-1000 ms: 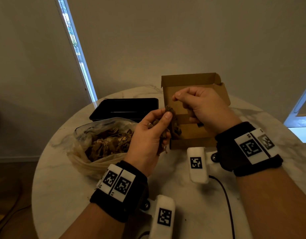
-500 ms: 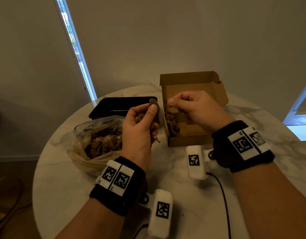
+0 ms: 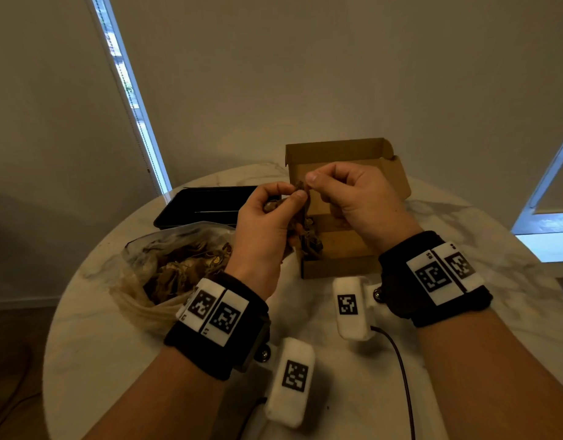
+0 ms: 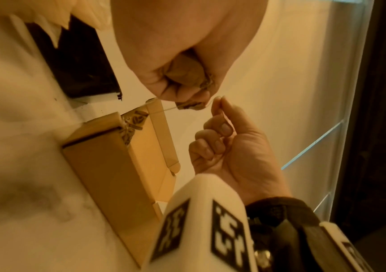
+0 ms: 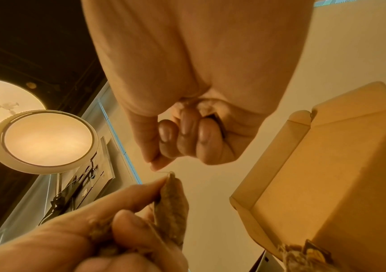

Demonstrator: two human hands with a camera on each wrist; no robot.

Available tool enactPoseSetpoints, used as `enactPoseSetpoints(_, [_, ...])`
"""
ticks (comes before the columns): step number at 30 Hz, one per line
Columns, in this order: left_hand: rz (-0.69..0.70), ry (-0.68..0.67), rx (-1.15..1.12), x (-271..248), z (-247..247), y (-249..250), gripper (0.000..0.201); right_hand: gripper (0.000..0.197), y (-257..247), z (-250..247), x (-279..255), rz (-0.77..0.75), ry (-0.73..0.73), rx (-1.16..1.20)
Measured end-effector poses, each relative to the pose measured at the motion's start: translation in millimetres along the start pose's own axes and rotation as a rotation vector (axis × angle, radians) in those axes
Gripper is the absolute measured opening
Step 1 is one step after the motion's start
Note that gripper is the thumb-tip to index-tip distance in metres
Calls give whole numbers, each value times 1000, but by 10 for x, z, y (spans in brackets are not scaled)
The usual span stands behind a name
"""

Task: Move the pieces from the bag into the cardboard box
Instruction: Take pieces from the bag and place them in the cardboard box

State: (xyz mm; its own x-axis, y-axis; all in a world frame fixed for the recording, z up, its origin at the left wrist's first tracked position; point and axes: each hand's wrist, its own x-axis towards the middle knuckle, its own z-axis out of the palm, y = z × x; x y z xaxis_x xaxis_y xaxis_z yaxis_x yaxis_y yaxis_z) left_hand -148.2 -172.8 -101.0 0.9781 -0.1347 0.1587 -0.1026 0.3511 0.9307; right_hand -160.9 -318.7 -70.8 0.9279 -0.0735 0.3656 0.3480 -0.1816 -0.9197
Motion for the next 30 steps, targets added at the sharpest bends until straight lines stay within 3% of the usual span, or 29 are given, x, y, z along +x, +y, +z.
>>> enactPoseSetpoints(11, [-4,15,0,19,-135,-26,24,14,-4,36,-24,-62,-48,-23])
enactPoseSetpoints(18, [-54,-126,119,-39,-157,-39,18,17,40,-28,-1,-87,-32,-113])
enactPoseSetpoints(24, [-132,-197,13,-64,-144,-32,10,16,137,-72,37,-20,-17,-195])
enactPoseSetpoints(30, [-110,-173,-109,-46,-161,-40,32,19,107,-51,5,63,-74,-133])
